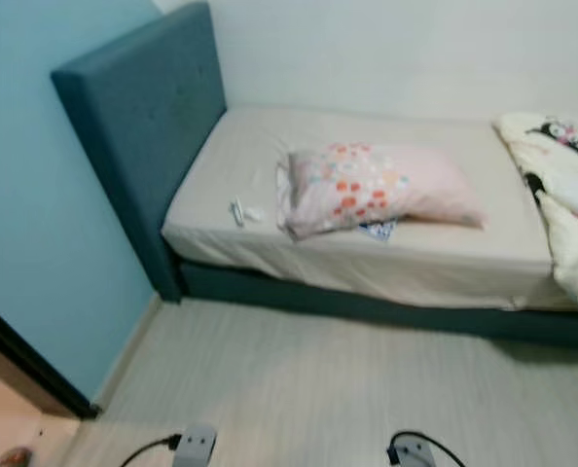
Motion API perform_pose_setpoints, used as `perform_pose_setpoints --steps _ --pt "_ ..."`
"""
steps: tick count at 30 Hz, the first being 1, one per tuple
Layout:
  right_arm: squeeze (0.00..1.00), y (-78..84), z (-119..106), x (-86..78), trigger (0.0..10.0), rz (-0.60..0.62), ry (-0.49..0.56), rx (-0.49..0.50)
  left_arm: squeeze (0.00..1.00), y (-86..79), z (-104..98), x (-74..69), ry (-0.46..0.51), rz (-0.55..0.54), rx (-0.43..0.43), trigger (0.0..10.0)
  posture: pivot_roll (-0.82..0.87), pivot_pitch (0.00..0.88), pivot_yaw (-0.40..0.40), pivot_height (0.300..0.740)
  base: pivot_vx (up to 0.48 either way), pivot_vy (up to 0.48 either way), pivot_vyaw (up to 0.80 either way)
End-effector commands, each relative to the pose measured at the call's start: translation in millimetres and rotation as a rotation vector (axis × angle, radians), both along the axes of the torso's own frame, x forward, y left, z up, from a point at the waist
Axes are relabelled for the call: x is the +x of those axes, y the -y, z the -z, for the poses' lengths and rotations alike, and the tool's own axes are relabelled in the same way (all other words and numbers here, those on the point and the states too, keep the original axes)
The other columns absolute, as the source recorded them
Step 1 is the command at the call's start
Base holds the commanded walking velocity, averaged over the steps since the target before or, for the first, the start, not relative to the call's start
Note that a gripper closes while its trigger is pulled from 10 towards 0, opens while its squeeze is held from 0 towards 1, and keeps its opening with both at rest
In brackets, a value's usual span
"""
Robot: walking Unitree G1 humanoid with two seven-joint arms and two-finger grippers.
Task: Clean up the room
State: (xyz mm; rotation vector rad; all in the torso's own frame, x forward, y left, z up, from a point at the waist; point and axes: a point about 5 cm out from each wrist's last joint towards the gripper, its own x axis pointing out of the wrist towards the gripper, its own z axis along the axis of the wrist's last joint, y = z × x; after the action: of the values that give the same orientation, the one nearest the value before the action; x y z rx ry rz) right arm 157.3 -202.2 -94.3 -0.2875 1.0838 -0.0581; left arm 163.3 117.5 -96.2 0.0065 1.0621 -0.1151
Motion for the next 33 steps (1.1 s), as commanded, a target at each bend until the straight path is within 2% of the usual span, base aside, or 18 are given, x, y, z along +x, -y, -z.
perform_pose_setpoints --steps 1,4,6,8,9,10,12,16,21,24,28,33 --pt "0.00 -3.2 4.5 -9.6 10.0 -0.008 -0.045 -0.002 0.00 7.4 3.5 -9.4 -0.040 0.011 -0.015 10.0 -0.01 0.101 0.003 0.736 0.000 -0.442 0.00" --pt "0.00 -3.8 5.4 -11.9 10.0 -0.004 -0.047 -0.001 0.00 7.3 3.5 -9.4 -0.040 0.011 -0.015 10.0 -0.01 0.101 0.004 0.736 0.000 -0.442 0.00" --pt "0.00 4.8 6.0 -17.9 10.0 0.004 -0.052 -0.009 0.00 7.2 3.5 -9.3 -0.040 0.010 -0.016 10.0 -0.01 0.101 0.004 0.736 0.000 -0.446 0.00" --pt "0.00 17.6 5.2 -22.8 10.0 0.012 -0.056 -0.021 0.00 7.2 3.4 -9.0 -0.039 0.010 -0.016 10.0 -0.01 0.100 0.005 0.736 0.000 -0.446 0.00" --pt "0.00 33.6 2.7 -26.4 10.0 0.024 -0.058 -0.036 0.00 7.2 3.3 -8.9 -0.038 0.011 -0.016 10.0 -0.01 0.100 0.006 0.736 0.000 -0.446 0.00" --pt "0.00 33.6 2.7 -26.4 10.0 0.024 -0.058 -0.036 0.00 7.2 3.3 -8.9 -0.038 0.011 -0.016 10.0 -0.01 0.100 0.006 0.736 0.000 -0.446 0.00" --pt "0.00 45.3 -0.2 -26.9 10.0 0.032 -0.058 -0.047 0.00 7.1 3.3 -8.7 -0.038 0.012 -0.016 10.0 -0.01 0.099 0.007 0.736 0.000 -0.446 0.00" --pt "0.00 55.4 -6.4 -16.8 10.0 0.043 -0.044 -0.059 0.00 7.0 3.1 -8.4 -0.037 0.013 -0.017 10.0 -0.01 0.097 0.009 0.736 0.000 -0.446 0.00" --pt "0.00 47.7 -6.8 -9.1 10.0 0.038 -0.034 -0.054 0.00 7.0 3.1 -8.2 -0.037 0.015 -0.017 10.0 -0.01 0.097 0.009 0.736 0.000 -0.446 0.00" --pt "0.00 31.2 -4.7 -3.2 10.0 0.021 -0.021 -0.027 0.00 7.1 3.0 -8.1 -0.037 0.015 -0.017 10.0 -0.01 0.097 0.008 0.736 0.000 -0.445 0.00" --pt "0.00 18.6 -1.3 -4.7 10.0 0.001 -0.027 -0.037 0.00 7.1 3.1 -8.2 -0.038 0.017 -0.018 10.0 -0.01 0.098 0.009 0.736 0.000 -0.446 0.56" --pt "0.00 13.5 2.0 -10.9 10.0 0.010 -0.036 -0.035 0.00 7.2 3.2 -8.6 -0.039 0.017 -0.019 10.0 -0.01 0.099 0.009 0.736 0.000 -0.446 0.76"
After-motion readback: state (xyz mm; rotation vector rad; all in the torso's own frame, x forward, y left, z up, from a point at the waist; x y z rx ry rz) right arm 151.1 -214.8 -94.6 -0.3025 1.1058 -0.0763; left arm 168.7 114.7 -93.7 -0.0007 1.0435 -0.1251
